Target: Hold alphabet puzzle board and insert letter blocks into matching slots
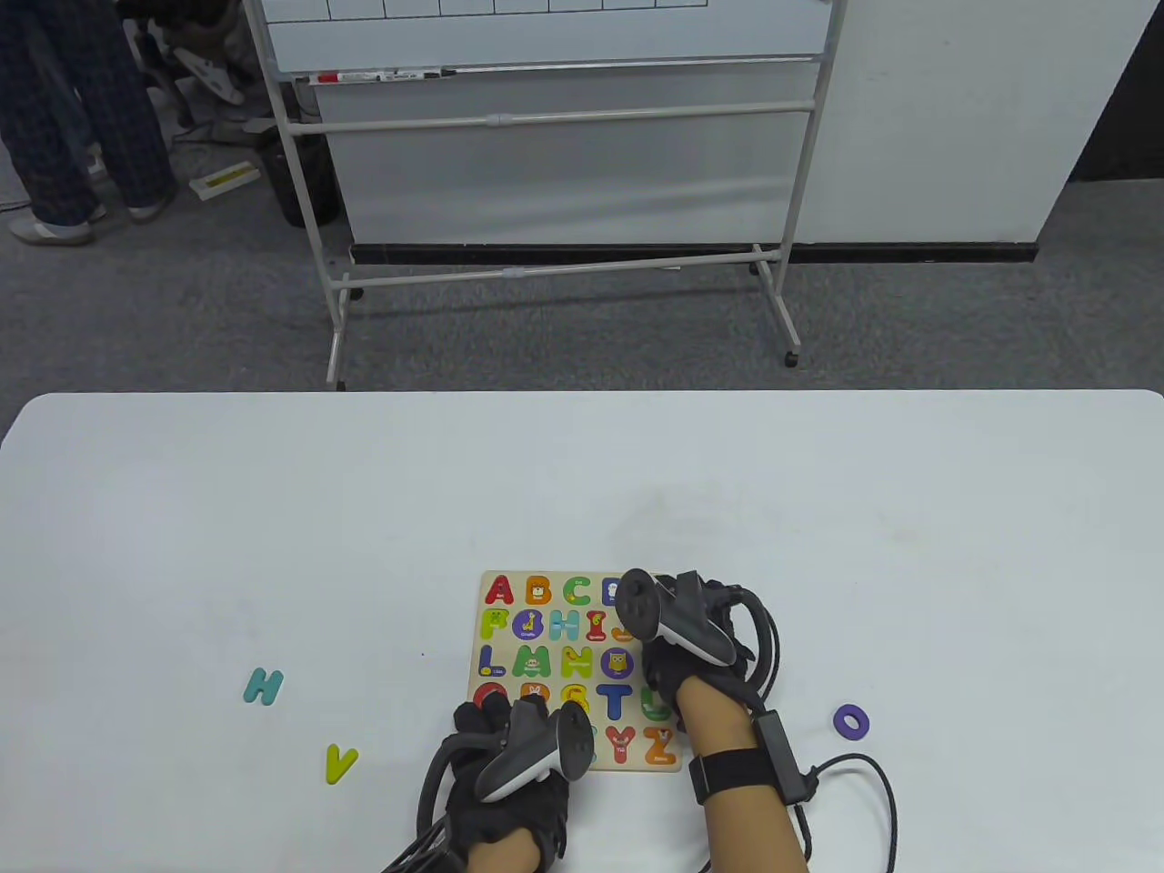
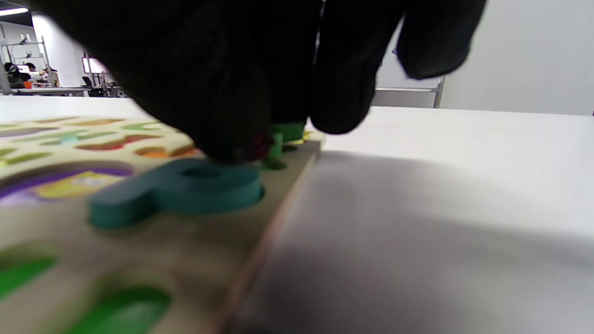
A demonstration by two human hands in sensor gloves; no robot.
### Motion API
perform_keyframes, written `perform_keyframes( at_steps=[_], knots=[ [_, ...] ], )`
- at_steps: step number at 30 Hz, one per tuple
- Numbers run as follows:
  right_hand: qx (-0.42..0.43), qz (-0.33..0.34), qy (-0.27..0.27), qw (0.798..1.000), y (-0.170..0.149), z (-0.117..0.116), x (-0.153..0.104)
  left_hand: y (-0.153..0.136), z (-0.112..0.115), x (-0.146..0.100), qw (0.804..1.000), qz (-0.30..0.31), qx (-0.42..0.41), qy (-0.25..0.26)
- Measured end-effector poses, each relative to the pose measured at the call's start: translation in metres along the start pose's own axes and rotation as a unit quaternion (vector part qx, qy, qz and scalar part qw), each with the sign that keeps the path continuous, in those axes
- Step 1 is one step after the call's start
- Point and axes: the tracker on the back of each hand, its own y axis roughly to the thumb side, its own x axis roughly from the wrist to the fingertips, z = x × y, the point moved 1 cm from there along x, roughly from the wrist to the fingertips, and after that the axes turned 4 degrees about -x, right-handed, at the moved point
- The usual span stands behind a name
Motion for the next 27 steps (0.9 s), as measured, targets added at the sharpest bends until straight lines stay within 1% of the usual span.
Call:
perform_keyframes(
  at_steps=[11,17,27],
  knots=[
    [0.022,0.006,-0.004,1.000,-0.0035,-0.0046,0.0026,-0.0001,0.0003,0.0003,1.000,0.000,-0.001,-0.001],
    [0.038,0.007,-0.014,0.999,-0.0060,-0.0048,0.0027,-0.0002,0.0003,0.0003,1.000,0.000,-0.002,-0.001],
    [0.043,0.013,-0.031,0.998,-0.0082,-0.0051,0.0030,-0.0003,0.0004,0.0003,1.000,0.000,-0.003,-0.001]
  ],
)
